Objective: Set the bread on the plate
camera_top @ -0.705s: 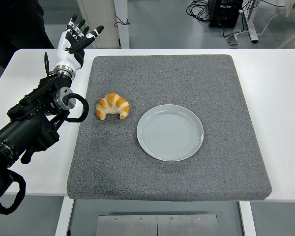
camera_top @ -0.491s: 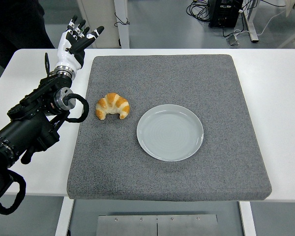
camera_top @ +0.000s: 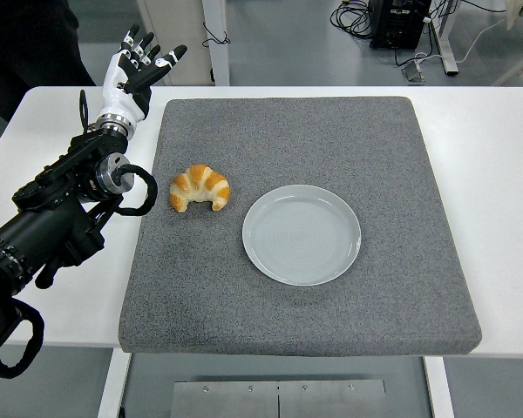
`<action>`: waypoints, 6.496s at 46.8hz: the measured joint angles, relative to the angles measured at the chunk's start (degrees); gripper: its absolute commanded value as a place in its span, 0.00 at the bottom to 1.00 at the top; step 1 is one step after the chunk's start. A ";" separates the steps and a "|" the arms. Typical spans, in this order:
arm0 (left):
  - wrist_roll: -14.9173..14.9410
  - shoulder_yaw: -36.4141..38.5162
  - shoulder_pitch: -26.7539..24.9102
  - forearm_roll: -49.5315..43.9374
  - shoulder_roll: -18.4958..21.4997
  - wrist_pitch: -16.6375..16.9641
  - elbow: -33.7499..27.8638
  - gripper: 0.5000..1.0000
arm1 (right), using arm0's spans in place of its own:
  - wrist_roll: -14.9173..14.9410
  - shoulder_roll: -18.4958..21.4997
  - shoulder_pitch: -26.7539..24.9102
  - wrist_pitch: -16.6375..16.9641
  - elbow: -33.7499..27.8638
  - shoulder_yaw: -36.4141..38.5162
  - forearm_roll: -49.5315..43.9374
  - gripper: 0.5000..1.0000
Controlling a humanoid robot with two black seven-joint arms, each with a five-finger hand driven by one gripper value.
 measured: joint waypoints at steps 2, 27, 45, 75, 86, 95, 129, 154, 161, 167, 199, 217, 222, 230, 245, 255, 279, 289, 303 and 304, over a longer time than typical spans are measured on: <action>0.00 0.52 -0.03 0.12 0.66 0.00 -0.40 0.94 | 0.00 0.00 0.00 0.00 0.00 0.00 0.00 1.00; 4.57 19.69 -5.97 3.28 13.28 0.00 -11.32 0.93 | 0.00 0.00 0.01 0.00 0.00 0.00 0.00 1.00; 10.54 25.04 -6.73 22.19 23.16 -0.01 -25.87 0.93 | 0.00 0.00 0.00 0.00 0.00 0.00 0.00 1.00; 12.31 29.16 -6.05 54.24 28.27 -0.05 -34.90 0.93 | 0.00 0.00 0.00 0.00 0.00 0.00 0.00 1.00; 12.34 32.76 -6.08 58.53 28.33 -0.01 -34.93 0.93 | 0.00 0.00 0.00 0.01 0.00 -0.01 0.00 1.00; 13.92 33.86 -5.74 60.60 27.87 1.27 -34.92 0.93 | 0.00 0.00 0.00 0.00 0.00 -0.01 0.00 1.00; 14.85 35.72 -4.30 61.34 24.68 3.65 -34.72 0.90 | 0.00 0.00 -0.02 0.01 0.00 -0.02 0.00 1.00; 16.96 35.72 -4.05 61.43 22.40 4.69 -32.72 0.89 | 0.00 0.00 0.00 0.00 0.00 -0.01 0.00 1.00; 16.97 35.71 -3.99 61.44 21.13 5.01 -31.17 0.83 | 0.00 0.00 0.00 0.00 0.00 0.00 0.00 1.00; 16.97 35.68 -3.09 61.37 20.37 5.03 -29.89 0.71 | 0.00 0.00 0.00 0.00 0.00 0.00 0.00 1.00; 16.47 34.80 -3.89 60.47 20.26 4.83 -29.73 0.17 | 0.00 0.00 0.00 0.00 0.00 -0.01 0.00 1.00; 16.07 29.20 -8.92 61.08 22.65 0.93 -29.74 0.17 | 0.00 0.00 0.00 0.00 0.00 -0.02 0.00 1.00; 16.07 27.56 -10.20 61.32 23.43 -0.73 -29.73 0.17 | 0.00 0.00 0.00 0.00 0.00 -0.01 0.00 1.00; 16.07 23.78 -10.85 64.23 23.59 -2.50 -29.73 0.18 | 0.00 0.00 0.00 0.00 0.00 -0.01 0.00 1.00; 16.07 16.88 -14.29 66.88 24.28 -7.65 -29.90 0.19 | 0.00 0.00 0.00 0.00 0.00 0.00 0.00 1.00; 16.15 16.86 -16.16 66.88 23.29 -7.73 -32.33 0.20 | 0.00 0.00 0.00 0.00 0.00 0.00 0.00 1.00; 17.01 16.88 -17.85 69.30 18.16 -7.65 -39.73 0.21 | 0.00 0.00 0.00 0.00 0.00 0.00 -0.01 1.00; 17.06 17.34 -17.22 72.15 15.89 -7.67 -41.59 0.22 | 0.00 0.00 0.00 0.00 0.00 0.00 -0.01 1.00; 17.06 18.86 -16.65 73.58 14.33 -7.66 -41.61 0.22 | 0.00 0.00 -0.03 0.00 0.00 0.00 0.00 1.00; 17.06 18.88 -16.50 73.78 14.27 -7.66 -41.60 0.22 | 0.00 0.00 -0.02 0.00 0.00 0.00 0.00 1.00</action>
